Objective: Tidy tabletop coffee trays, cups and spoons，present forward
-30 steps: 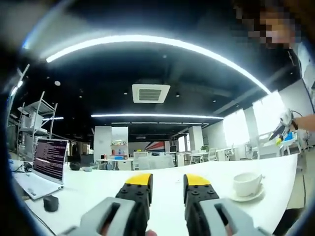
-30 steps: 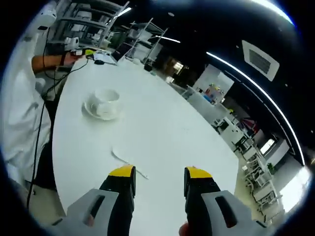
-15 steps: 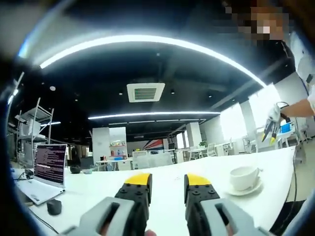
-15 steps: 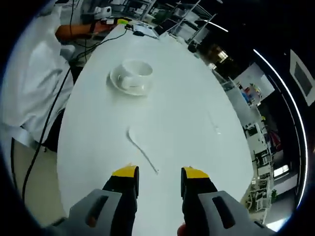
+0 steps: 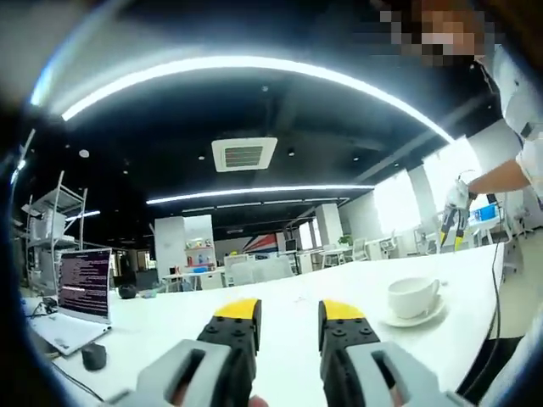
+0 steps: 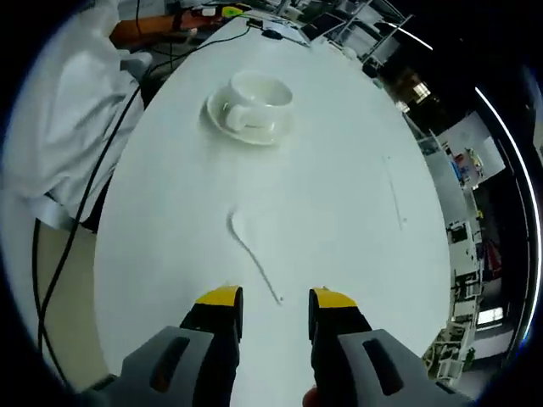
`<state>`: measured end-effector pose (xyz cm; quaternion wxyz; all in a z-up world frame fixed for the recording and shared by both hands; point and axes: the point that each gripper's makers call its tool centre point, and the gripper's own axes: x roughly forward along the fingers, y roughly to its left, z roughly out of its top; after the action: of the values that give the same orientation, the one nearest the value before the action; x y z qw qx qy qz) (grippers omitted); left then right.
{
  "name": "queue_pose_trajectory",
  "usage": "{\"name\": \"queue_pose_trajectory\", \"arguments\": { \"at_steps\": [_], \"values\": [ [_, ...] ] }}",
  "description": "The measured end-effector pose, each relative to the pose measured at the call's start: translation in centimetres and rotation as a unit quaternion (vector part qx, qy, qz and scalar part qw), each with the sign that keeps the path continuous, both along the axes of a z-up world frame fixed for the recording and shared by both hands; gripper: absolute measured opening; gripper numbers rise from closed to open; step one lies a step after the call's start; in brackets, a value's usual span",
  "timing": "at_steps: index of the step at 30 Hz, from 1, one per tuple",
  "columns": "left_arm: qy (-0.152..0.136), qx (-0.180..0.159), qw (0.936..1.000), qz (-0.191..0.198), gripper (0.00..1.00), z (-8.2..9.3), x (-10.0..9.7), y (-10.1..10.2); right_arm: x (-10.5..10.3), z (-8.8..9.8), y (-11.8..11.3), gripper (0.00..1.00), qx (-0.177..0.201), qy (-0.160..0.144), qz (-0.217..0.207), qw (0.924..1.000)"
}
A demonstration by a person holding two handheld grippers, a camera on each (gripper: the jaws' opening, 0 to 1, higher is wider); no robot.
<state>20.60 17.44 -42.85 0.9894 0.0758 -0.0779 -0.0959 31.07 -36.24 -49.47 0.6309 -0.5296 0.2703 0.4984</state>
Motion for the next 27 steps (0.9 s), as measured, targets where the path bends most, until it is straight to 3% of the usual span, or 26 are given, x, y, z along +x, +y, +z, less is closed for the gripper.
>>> {"name": "queue_pose_trajectory", "arguments": {
  "at_steps": [11,27],
  "values": [
    [0.031,0.020,0.9986,-0.039,0.30,-1.5,-0.6,-1.3,0.2,-1.5,0.4,0.31,-0.028,0.032,0.022,0.9989],
    [0.056,0.034,0.9958,-0.064,0.30,-2.9,-1.0,-2.6,1.4,-5.8,1.2,0.25,-0.107,0.070,0.071,0.9892]
  ]
}}
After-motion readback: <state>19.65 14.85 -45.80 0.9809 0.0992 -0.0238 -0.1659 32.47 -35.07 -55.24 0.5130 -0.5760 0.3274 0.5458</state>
